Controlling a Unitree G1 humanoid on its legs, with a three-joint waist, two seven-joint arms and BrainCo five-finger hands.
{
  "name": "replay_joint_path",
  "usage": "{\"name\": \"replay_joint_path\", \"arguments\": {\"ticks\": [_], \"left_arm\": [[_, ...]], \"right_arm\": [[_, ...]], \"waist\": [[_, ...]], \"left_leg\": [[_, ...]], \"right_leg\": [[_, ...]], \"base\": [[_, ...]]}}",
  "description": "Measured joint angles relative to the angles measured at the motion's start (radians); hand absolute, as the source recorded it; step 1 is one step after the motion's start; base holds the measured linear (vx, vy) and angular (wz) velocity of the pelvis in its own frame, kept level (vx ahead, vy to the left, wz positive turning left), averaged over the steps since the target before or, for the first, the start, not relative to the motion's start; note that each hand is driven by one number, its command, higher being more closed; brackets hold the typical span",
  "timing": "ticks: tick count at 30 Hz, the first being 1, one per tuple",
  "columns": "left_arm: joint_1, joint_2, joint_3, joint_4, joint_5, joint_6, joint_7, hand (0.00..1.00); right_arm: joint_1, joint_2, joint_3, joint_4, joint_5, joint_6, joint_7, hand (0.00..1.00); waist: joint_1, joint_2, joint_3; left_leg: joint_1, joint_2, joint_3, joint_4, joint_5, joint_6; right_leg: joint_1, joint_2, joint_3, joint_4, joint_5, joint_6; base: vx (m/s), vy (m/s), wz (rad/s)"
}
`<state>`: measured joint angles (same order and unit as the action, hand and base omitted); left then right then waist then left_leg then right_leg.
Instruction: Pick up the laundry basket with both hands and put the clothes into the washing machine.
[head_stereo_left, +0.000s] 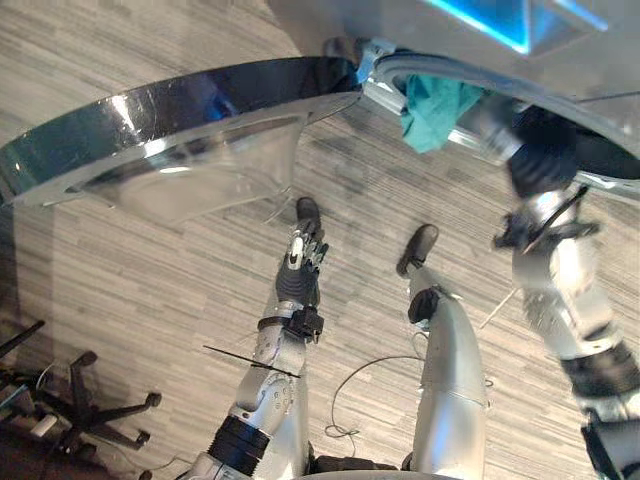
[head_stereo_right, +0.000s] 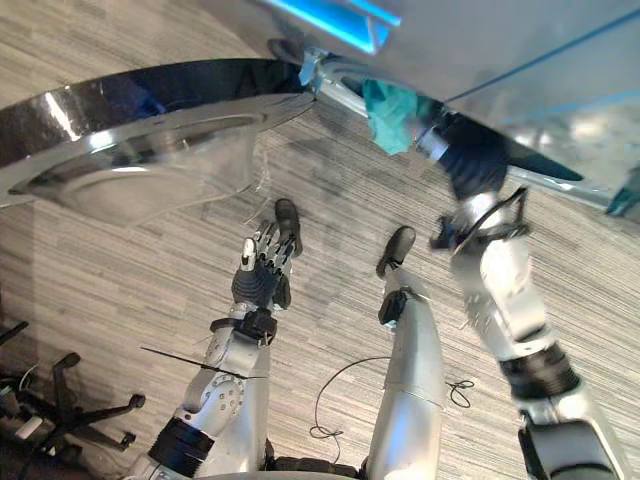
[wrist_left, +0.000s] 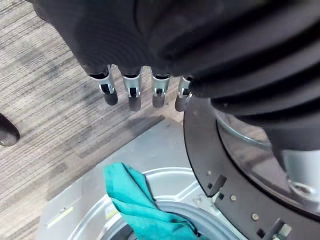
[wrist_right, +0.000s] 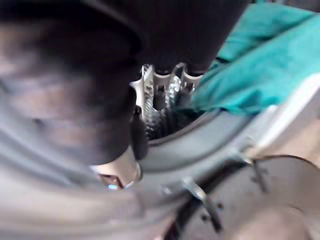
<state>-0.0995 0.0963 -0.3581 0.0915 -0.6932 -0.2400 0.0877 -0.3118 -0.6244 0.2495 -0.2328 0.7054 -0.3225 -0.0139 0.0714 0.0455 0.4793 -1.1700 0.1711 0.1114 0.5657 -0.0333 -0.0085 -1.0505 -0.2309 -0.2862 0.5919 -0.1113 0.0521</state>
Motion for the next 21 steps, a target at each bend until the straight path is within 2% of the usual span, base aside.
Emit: {"name": "replay_joint_path", "arguments": {"ticks": [6,11,14,16,21], "left_arm": [[0.002,0.006,0.002,0.004,0.011,-0.001,0.000,0.00],[0.002,0.006,0.005,0.003,0.009,-0.006,0.000,0.00],[0.006,0.007,0.016,-0.038,-0.001,-0.013,0.001,0.00],[0.007,0.008,0.016,-0.065,-0.008,-0.020,0.001,0.00],[0.009,0.008,0.016,-0.103,-0.028,-0.032,0.001,0.00]], "right_arm": [[0.036,0.091,0.102,0.096,-0.030,0.043,0.041,0.00],[0.024,0.177,0.099,0.251,-0.081,0.065,0.035,0.00],[-0.032,0.228,0.081,0.391,-0.102,0.078,0.008,0.00],[-0.091,0.257,0.039,0.490,-0.128,0.094,-0.022,0.00],[-0.186,0.274,-0.024,0.600,-0.127,0.106,-0.079,0.00]], "waist": [[0.001,-0.005,-0.002],[0.004,-0.005,-0.002],[0.006,-0.005,-0.001],[0.021,-0.006,-0.001],[0.028,-0.016,0.005]], "left_leg": [[0.013,0.001,-0.004,-0.010,0.001,0.000],[0.011,-0.013,-0.022,-0.009,0.004,0.003],[-0.017,-0.027,-0.048,-0.001,0.005,0.001],[-0.056,-0.039,-0.060,0.019,0.004,-0.002],[-0.134,-0.052,-0.089,0.096,-0.002,-0.010]], "right_leg": [[0.009,0.000,-0.007,0.009,-0.016,-0.002],[0.014,-0.012,-0.024,0.029,-0.034,-0.002],[-0.006,-0.022,-0.044,0.069,-0.061,-0.005],[-0.049,-0.042,-0.047,0.122,-0.087,-0.009],[-0.121,-0.068,-0.048,0.227,-0.136,-0.013]], "base": [[0.01,-0.054,0.05],[0.04,-0.031,0.15],[0.02,-0.037,0.30],[-0.01,-0.033,0.26],[-0.03,-0.031,0.21]]}}
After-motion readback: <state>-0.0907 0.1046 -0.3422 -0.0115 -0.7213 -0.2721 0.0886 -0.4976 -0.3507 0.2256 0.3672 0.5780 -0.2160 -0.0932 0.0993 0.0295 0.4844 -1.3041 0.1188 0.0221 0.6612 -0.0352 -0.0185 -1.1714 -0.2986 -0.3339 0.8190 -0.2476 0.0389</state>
